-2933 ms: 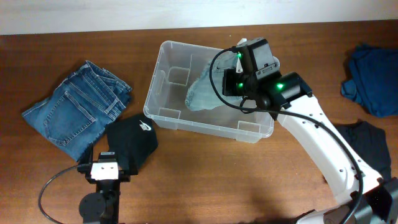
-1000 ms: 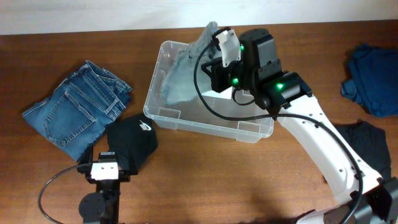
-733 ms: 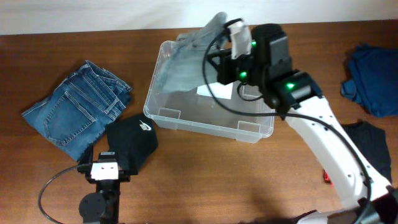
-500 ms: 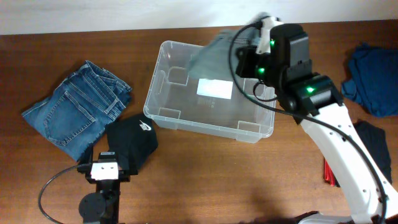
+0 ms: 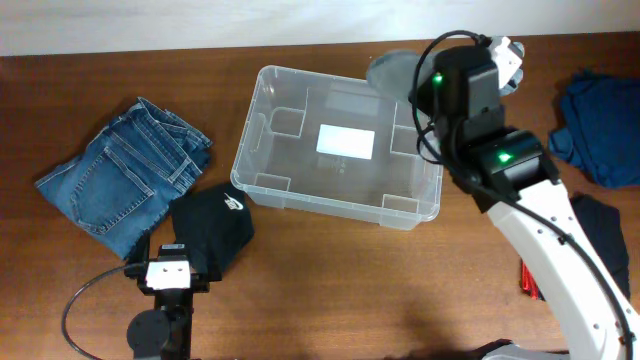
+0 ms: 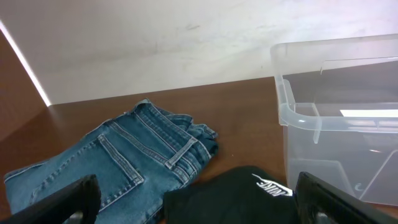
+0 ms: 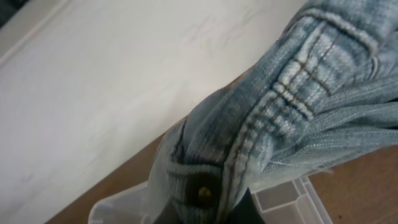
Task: Pack container
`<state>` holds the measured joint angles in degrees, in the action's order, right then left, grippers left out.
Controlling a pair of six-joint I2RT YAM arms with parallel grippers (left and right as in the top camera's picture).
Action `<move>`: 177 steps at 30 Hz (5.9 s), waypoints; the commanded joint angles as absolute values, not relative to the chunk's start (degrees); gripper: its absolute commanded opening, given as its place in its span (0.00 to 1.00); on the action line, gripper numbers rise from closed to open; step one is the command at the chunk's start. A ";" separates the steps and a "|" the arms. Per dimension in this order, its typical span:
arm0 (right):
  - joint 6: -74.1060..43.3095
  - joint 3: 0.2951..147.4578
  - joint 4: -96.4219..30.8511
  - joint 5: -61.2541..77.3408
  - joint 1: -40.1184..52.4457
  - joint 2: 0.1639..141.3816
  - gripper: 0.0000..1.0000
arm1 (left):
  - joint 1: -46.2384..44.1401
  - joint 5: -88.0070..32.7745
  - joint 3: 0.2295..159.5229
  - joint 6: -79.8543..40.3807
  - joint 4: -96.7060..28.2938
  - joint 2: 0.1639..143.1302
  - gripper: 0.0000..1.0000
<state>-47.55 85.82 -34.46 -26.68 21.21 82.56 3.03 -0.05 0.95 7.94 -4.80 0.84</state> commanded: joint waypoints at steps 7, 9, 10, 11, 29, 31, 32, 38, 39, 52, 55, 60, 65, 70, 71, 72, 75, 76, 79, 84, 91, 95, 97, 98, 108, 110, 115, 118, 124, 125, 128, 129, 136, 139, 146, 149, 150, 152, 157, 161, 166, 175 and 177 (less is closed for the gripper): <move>-48.49 87.44 -36.71 -42.28 32.08 80.18 0.04 | 3.27 -0.69 0.56 8.86 -4.75 0.40 1.00; -48.47 87.44 -38.00 -42.30 33.95 80.18 0.04 | 3.27 -0.69 0.56 8.88 -4.75 0.40 1.00; -48.47 87.44 -38.59 -42.33 34.68 80.18 0.04 | 3.27 -0.67 0.56 8.86 -4.75 0.40 1.00; -48.49 87.44 -39.27 -42.30 35.33 80.18 0.04 | 3.27 -0.69 0.56 8.86 -4.75 0.40 1.00; -51.96 87.44 -57.56 -35.11 37.58 80.18 0.04 | 3.27 -0.69 0.56 8.86 -4.75 0.40 1.00; -47.90 87.44 -57.52 -35.14 37.47 80.18 0.04 | 3.27 -0.69 0.56 8.88 -4.75 0.40 1.00; -46.15 87.44 -57.49 -35.14 37.43 80.18 0.04 | 3.27 -0.69 0.56 8.86 -4.75 0.40 1.00; -36.05 87.44 -56.80 -34.81 35.86 80.18 0.04 | 3.27 -0.69 0.56 8.86 -4.75 0.40 1.00; -34.06 87.44 -56.62 -34.37 35.42 80.18 0.04 | 3.27 -0.69 0.56 8.86 -4.75 0.40 1.00; -15.66 87.44 -58.37 -22.46 26.11 80.18 0.04 | 3.27 -0.69 0.56 8.86 -4.75 0.40 1.00; -12.03 87.44 -59.53 -22.81 26.13 80.18 0.04 | 3.27 -0.69 0.56 8.86 -4.75 0.40 1.00; -7.40 87.44 -59.40 -24.21 26.11 80.18 0.04 | 3.27 -0.69 0.56 8.88 -4.75 0.40 1.00; -3.14 87.44 -55.90 -27.00 26.11 80.31 0.04 | 3.27 -0.69 0.56 8.86 -4.75 0.40 1.00; 2.11 87.44 -50.68 -26.98 25.93 82.56 0.04 | 3.27 -0.69 0.56 8.86 -4.75 0.40 1.00; 2.83 87.44 -50.19 -27.00 25.67 83.40 0.04 | 3.27 -0.69 0.56 8.86 -4.75 0.40 1.00; 3.03 87.44 -50.04 -26.96 25.36 83.99 0.04 | 3.27 -0.69 0.56 8.86 -4.75 0.40 1.00; 3.03 87.44 -49.89 -26.96 23.51 86.87 0.04 | 3.27 -0.69 0.56 8.86 -4.75 0.40 1.00; 3.03 87.44 -49.84 -26.96 22.98 87.59 0.04 | 3.27 -0.69 0.56 8.86 -4.75 0.40 1.00; 4.58 87.44 -48.97 -26.50 20.91 89.47 0.04 | 3.27 -0.69 0.56 8.88 -4.75 0.40 1.00; 10.37 87.44 -43.90 -26.04 18.24 90.37 0.04 | 3.27 -0.69 0.56 8.86 -4.75 0.40 1.00; 16.47 87.44 -37.67 -23.46 18.09 90.37 0.04 | 3.27 -0.69 0.56 8.86 -4.75 0.40 1.00; 11.92 87.44 -37.95 -22.48 18.09 89.97 0.04 | 3.27 -0.69 0.56 8.88 -4.75 0.40 1.00; 8.08 87.46 -37.89 -22.35 18.09 88.97 0.04 | 3.27 -0.69 0.56 8.86 -4.75 0.40 1.00; 6.46 87.46 -37.78 -21.98 18.09 88.31 0.04 | 3.27 -0.69 0.56 8.88 -4.75 0.40 1.00; -23.90 87.46 -34.74 -13.63 17.98 81.87 0.04 | 3.27 -0.69 0.56 8.86 -4.75 0.40 1.00; -32.14 87.44 -33.52 -13.69 17.98 81.91 0.04 | 3.27 -0.69 0.56 8.88 -4.75 0.40 1.00; -38.72 87.44 -27.33 -13.85 17.98 82.02 0.04 | 3.27 -0.67 0.56 8.88 -4.75 0.40 1.00; -41.95 87.39 -24.36 -14.15 17.98 82.19 0.04 | 3.27 -0.69 0.56 8.88 -4.75 0.40 1.00; -42.28 87.37 -20.47 -15.88 17.91 82.94 0.04 | 3.27 -0.69 0.56 8.88 -4.75 0.40 1.00; -42.26 87.35 -19.97 -15.88 17.91 83.00 0.04 | 3.27 -0.69 0.56 8.88 -4.75 0.40 1.00; -41.69 87.29 -18.96 -15.92 17.91 83.00 0.04 | 3.27 -0.69 0.56 8.88 -4.75 0.40 1.00; -41.01 87.29 -18.81 -15.92 17.85 83.00 0.04 | 3.27 -0.69 0.56 8.88 -4.75 0.40 1.00; -40.99 86.08 -18.98 -15.14 16.08 83.83 0.04 | 3.27 -0.69 0.56 8.86 -4.75 0.40 1.00; -40.91 84.88 -18.17 -14.98 15.99 84.73 0.04 | 3.27 -0.69 0.56 8.88 -4.75 0.40 1.00; -40.73 83.53 -16.67 -13.43 15.99 88.18 0.04 | 3.27 -0.69 0.56 8.88 -4.75 0.40 1.00; -40.73 83.50 -16.93 -13.28 16.10 89.32 0.04 | 3.27 -0.69 0.56 8.88 -4.75 0.40 1.00; -40.36 83.50 -16.99 -13.32 16.10 89.54 0.04 | 3.27 -0.69 0.56 8.86 -4.75 0.40 1.00; -36.49 83.50 -16.62 -13.50 16.10 90.13 0.04 | 3.27 -0.69 0.56 8.86 -4.75 0.40 1.00; -33.30 83.50 -16.45 -13.50 16.10 92.16 0.04 | 3.27 -0.69 0.56 8.86 -4.75 0.40 1.00; -33.47 83.46 -16.32 -13.45 16.10 93.82 0.04 | 3.27 -0.69 0.56 8.86 -4.75 0.40 1.00; -33.45 83.46 -15.59 -13.10 16.10 95.64 0.04 | 3.27 -0.67 0.56 8.88 -4.75 0.40 1.00; -33.39 83.46 -16.69 -12.99 16.10 95.96 0.04 | 3.27 -0.69 0.56 8.86 -4.75 0.40 1.00; -33.34 83.46 -17.65 -13.02 16.10 95.96 0.04 | 3.27 -0.69 0.56 8.88 -4.75 0.40 1.00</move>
